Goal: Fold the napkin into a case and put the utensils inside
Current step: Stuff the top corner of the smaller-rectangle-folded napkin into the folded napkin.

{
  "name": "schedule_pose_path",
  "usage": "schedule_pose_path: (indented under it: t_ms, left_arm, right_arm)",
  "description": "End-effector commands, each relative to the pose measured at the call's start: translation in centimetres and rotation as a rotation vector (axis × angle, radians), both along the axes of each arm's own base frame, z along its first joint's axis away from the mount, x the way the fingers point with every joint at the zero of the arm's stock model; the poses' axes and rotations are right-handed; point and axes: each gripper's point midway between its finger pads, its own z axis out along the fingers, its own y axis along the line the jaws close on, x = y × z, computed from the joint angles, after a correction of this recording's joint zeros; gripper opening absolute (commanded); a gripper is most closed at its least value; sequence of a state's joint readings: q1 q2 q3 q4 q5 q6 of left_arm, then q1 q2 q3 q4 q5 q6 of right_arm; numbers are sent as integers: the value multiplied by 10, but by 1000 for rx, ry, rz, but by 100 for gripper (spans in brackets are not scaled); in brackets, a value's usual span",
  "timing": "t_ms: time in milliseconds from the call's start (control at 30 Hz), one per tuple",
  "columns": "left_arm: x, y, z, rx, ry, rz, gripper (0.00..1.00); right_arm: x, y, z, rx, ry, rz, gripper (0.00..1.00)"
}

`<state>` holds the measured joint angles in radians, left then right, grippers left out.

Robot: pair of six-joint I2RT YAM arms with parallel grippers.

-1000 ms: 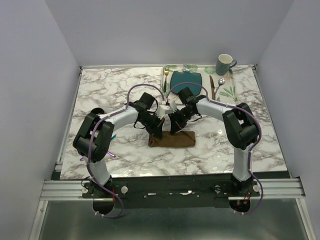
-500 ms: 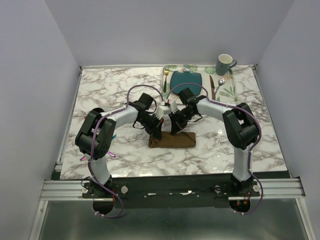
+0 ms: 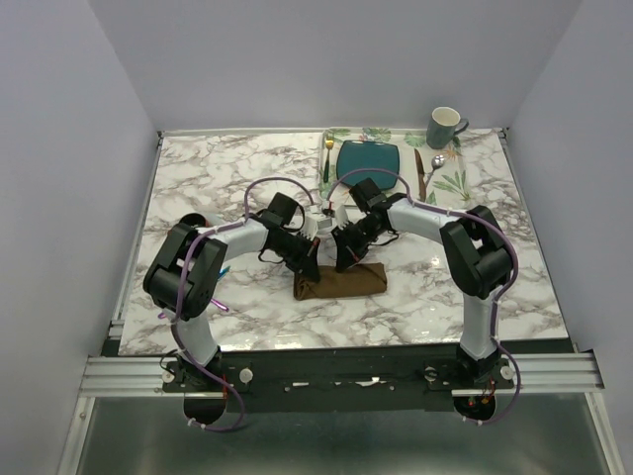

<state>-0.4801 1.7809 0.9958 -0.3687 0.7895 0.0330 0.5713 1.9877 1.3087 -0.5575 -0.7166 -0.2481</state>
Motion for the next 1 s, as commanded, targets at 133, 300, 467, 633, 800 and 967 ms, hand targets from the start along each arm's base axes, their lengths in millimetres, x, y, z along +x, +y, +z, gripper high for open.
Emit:
schedule_pose_path:
  t_ms: [133,300,467,633,800,967]
  left_arm:
    - [18,-2,-6,10,4,86,0]
    - [15,0,-9,29,42,76,0]
    - [11,3,-12,49,73,67,0]
    - [8,4,-16,63,92,52,0]
    - [7,5,-19,67,112,52,0]
    - [10,7,-21,67,159,61,0]
  right_arm:
    - [-10,9,12,41,18,42,4]
    - [2,9,21,32,10,8,19]
    - [15,8,31,27,22,-21,27]
    - [29,-1,39,17,0,-63,36]
    - [45,-19,45,20,0,-116,47]
    - [35,-30,54,55,-96,-31,68]
